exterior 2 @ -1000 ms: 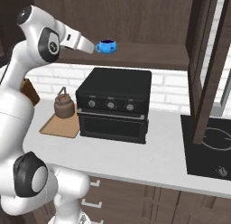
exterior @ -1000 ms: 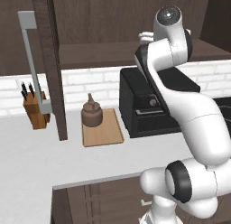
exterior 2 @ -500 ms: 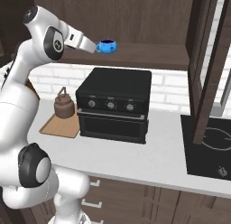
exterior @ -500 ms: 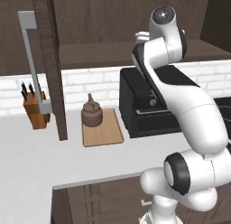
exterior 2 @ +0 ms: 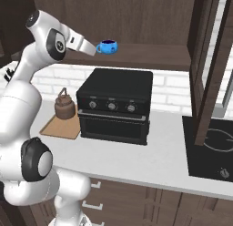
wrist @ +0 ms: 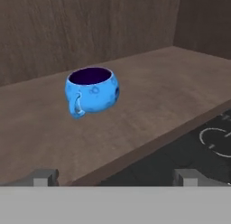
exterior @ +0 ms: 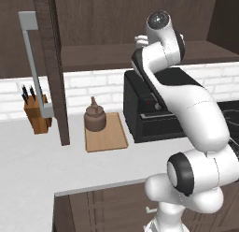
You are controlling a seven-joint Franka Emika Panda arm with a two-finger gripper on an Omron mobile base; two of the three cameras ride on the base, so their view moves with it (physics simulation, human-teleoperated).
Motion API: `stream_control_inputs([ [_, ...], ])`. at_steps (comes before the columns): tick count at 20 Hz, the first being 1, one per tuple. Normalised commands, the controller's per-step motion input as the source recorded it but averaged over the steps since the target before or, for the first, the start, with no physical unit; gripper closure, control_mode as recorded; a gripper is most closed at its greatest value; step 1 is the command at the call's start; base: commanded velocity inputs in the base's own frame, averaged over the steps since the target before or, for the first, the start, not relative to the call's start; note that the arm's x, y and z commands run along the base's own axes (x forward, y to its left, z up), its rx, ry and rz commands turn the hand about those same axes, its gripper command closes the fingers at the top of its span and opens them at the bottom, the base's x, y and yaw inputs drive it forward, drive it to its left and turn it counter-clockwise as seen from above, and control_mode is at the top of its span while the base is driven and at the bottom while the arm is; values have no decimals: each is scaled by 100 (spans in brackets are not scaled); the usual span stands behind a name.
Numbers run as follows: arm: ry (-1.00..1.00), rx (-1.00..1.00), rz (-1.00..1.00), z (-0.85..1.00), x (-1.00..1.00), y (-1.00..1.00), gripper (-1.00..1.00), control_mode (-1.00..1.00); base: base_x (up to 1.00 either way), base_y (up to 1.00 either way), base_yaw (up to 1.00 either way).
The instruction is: Pick the kettle from the counter and place it on the tray. Then pick the mug from the cabinet and place it on the tray. Then close the cabinet doors.
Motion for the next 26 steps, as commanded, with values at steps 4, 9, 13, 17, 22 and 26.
stream_control_inputs([
  [4,0,0,-8,-6,23,0,-100,-100,0,0,0],
  [9,0,0,-6,-14,31,0,-100,-100,0,0,0],
  [13,1,0,-4,0,38,-1,-100,-100,0,0,0],
  [17,0,0,-1,0,25,-7,-100,-100,0,0,0],
  [22,2,0,-2,0,27,-9,-100,-100,0,0,0],
  [26,0,0,0,0,34,-7,-100,-100,0,0,0],
])
